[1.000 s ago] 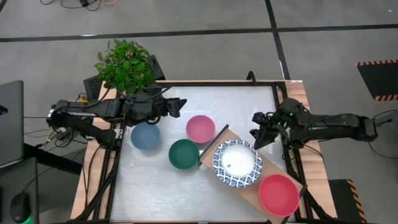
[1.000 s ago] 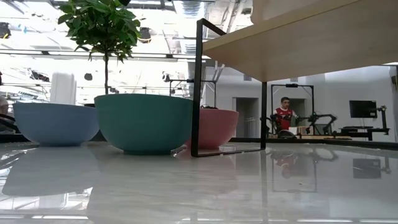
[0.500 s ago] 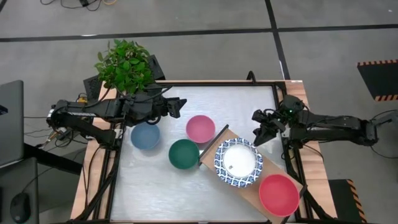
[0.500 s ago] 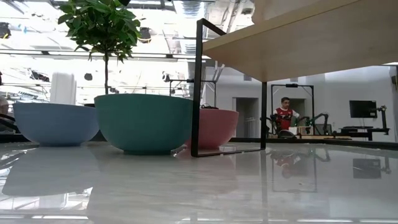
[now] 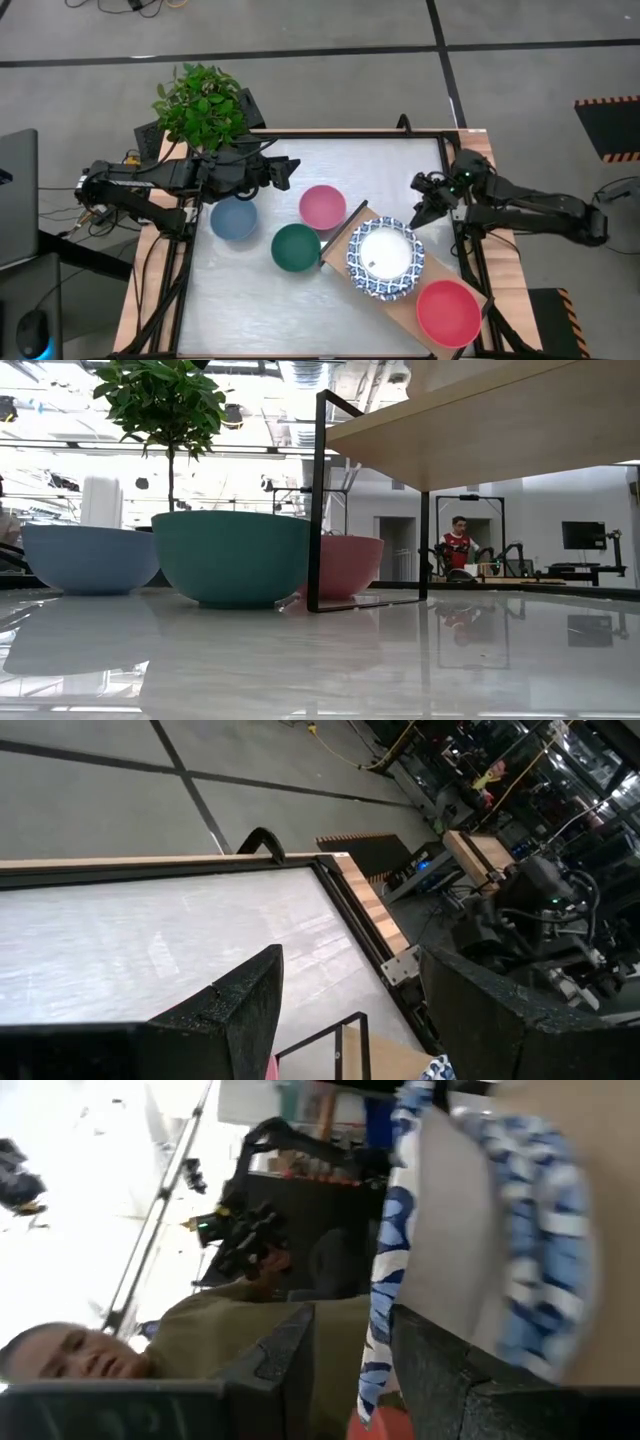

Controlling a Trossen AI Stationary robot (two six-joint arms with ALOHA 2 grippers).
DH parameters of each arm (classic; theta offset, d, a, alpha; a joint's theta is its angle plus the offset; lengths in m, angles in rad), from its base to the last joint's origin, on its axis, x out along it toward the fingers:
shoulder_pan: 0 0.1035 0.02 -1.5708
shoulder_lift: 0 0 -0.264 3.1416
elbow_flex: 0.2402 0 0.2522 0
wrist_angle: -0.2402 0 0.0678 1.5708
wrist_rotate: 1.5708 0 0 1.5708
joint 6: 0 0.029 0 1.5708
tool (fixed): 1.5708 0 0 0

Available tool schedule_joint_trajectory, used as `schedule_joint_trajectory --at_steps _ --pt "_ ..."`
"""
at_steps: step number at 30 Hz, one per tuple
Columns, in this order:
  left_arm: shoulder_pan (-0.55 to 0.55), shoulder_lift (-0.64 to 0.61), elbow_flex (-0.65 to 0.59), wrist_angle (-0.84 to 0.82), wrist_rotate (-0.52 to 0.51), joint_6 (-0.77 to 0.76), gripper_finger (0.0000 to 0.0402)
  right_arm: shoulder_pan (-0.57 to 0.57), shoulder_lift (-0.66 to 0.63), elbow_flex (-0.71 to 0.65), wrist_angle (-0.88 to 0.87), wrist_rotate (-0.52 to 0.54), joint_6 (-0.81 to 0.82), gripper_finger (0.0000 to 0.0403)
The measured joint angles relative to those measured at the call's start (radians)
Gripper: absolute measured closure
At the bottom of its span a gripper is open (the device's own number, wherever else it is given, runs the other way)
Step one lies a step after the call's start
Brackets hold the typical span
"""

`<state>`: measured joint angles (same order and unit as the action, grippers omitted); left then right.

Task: Place and stack bowls onto a shelf
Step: Stack the white patterned bowl on top of the white patterned bowl on the shelf

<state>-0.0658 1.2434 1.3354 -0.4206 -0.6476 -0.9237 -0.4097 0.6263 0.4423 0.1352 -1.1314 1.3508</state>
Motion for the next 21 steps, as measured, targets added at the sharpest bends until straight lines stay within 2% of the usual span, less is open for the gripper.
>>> schedule_joint_trajectory --at_steps 8,21 --pt "0.0 0.0 0.0 0.0 0.0 0.003 0.0183 -0.013 -0.019 0.0 -0.269 0.005 -0.16 0.0251" --pt "0.0 0.0 0.0 -0.023 0.004 0.043 0.0183 -0.014 -0.019 0.043 -0.331 0.039 -0.18 0.0251"
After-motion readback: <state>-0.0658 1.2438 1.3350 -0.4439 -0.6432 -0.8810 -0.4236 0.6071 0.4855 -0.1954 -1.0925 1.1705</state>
